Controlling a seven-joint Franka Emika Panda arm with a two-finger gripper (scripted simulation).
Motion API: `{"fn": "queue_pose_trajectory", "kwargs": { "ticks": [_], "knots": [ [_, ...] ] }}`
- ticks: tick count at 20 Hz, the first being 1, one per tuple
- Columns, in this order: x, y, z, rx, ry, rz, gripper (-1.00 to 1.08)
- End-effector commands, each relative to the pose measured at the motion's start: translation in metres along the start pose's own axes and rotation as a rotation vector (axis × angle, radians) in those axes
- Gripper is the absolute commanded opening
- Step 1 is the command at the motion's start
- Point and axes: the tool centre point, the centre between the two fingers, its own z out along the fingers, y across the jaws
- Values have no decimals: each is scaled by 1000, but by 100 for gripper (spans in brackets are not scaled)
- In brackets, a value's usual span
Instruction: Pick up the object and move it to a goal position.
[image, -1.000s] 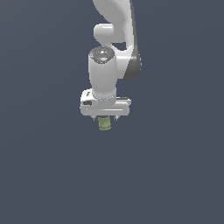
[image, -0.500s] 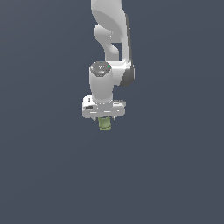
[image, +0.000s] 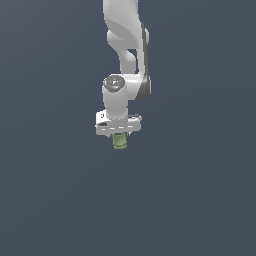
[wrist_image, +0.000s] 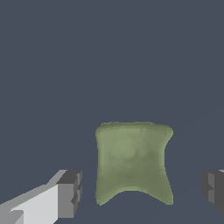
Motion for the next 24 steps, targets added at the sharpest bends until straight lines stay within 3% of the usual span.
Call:
{"fn": "queue_pose_trajectory", "kwargs": {
  "ticks": [1, 18, 19, 24],
  "knots": [
    [0, 0, 0, 0, 1, 0, 100],
    [-1, 0, 51, 0, 1, -3, 100],
    [-1, 0, 51, 0, 1, -3, -100],
    [-1, 0, 51, 0, 1, -3, -100]
  ]
}}
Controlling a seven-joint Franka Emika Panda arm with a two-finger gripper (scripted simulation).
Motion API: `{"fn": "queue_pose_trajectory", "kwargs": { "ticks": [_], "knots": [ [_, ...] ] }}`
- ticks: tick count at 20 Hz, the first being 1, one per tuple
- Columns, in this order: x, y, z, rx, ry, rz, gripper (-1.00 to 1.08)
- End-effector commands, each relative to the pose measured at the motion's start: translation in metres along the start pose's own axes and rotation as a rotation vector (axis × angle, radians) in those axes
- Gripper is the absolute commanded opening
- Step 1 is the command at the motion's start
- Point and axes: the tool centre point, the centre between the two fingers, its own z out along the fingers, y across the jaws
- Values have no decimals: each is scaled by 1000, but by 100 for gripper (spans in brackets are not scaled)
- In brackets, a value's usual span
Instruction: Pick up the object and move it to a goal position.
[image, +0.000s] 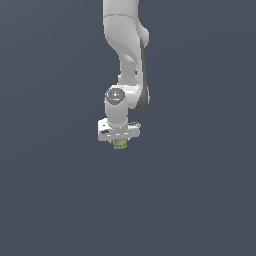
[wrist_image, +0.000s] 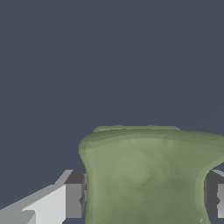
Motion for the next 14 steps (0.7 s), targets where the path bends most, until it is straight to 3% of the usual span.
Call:
{"fn": "queue_pose_trajectory", "kwargs": {
  "ticks": [1, 8, 14],
  "knots": [
    [0, 0, 1, 0, -1, -1, -100],
    [2, -3, -2, 0, 0, 0, -100],
    [16, -26, -17, 0, 0, 0, -100]
  ]
}}
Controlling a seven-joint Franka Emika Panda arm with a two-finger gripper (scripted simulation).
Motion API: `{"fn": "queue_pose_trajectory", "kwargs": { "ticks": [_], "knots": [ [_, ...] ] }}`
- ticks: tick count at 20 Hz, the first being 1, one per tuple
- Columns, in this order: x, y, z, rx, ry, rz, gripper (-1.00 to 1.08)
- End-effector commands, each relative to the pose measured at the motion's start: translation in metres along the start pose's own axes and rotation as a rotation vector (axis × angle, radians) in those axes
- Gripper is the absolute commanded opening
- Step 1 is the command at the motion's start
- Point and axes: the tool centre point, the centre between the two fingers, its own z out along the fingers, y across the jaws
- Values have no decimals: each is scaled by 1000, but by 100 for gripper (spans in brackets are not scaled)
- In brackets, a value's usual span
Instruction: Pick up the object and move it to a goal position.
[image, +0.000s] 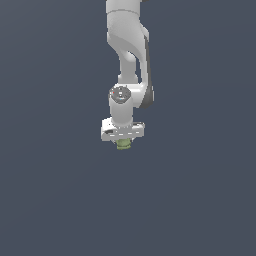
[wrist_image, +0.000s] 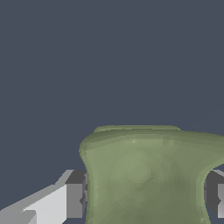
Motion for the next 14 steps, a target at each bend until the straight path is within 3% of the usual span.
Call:
{"fn": "queue_pose_trajectory", "kwargs": {
  "ticks": [1, 14],
  "knots": [
    [8, -14, -9, 0, 1, -1, -100],
    [71, -115, -75, 0, 0, -1, -100]
  ]
}}
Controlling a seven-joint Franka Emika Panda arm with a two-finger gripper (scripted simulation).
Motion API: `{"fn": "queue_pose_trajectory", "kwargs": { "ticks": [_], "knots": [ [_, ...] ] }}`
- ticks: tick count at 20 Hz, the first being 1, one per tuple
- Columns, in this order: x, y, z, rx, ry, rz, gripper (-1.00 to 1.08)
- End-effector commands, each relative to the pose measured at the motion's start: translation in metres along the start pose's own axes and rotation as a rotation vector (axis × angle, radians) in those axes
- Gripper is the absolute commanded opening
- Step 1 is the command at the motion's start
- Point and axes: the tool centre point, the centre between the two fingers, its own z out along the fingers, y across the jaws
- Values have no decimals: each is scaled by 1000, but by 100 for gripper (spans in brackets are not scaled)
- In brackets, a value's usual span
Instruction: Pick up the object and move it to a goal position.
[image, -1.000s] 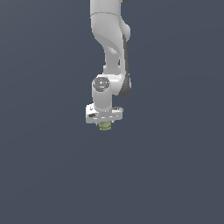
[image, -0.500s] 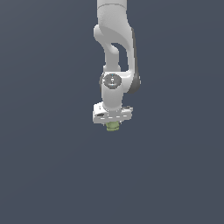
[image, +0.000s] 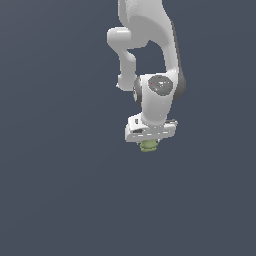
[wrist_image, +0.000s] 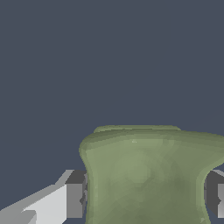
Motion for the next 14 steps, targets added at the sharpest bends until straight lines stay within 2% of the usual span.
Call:
{"fn": "queue_pose_trajectory", "kwargs": {
  "ticks": [1, 7, 14],
  "knots": [
    [11, -17, -11, 0, -1, 2, -100],
    [28, -40, -27, 0, -1, 1, -100],
    [35, -49, -32, 0, -1, 1, -100]
  ]
}}
